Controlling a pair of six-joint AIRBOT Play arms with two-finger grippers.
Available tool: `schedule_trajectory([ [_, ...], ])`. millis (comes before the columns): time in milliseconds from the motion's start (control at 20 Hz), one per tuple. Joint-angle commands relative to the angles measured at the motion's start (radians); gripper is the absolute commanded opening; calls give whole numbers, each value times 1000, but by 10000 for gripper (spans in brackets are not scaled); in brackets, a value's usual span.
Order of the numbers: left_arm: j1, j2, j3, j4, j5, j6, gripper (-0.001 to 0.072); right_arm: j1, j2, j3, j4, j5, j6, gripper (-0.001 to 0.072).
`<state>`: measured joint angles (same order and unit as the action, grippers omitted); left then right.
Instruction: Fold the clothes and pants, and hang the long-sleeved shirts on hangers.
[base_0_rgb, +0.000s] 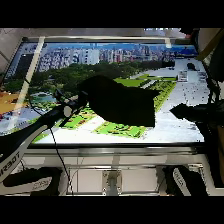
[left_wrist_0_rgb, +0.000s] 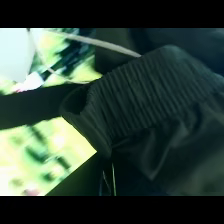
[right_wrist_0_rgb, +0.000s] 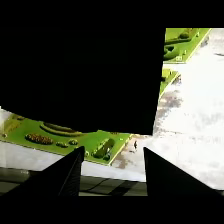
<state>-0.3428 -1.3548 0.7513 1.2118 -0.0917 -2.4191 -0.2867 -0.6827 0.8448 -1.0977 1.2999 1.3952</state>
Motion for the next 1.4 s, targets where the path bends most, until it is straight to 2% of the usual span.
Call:
schedule_trajectory([
  [0,37,101,11,220,-62,3,23,0,18,-49,-31,79,-3,409],
  [50,50,153,11,305,-134,3,23,0,41,-98,-23,64,3,409],
  [150,56,245,11,432,-294,6,23,0,104,-250,93,-16,27,409],
  [300,36,320,11,438,-430,156,23,0,150,-535,461,-198,34,413],
  [400,15,333,11,438,-453,161,23,0,150,-684,613,-269,31,458],
  [550,-12,334,11,438,-451,161,24,0,150,-774,626,-324,31,461],
  [650,-19,334,11,437,-451,160,24,0,130,-776,626,-324,24,495],
  [750,-19,334,11,438,-452,161,23,0,86,-775,629,-345,7,495],
  [1050,-19,334,11,438,-452,161,24,0,-130,-753,710,-404,-127,493],
  [1250,-19,334,11,438,-452,160,24,0,-252,-746,887,-439,-292,490],
  [1350,-19,334,11,438,-452,161,24,0,-299,-731,892,-455,-306,490],
])
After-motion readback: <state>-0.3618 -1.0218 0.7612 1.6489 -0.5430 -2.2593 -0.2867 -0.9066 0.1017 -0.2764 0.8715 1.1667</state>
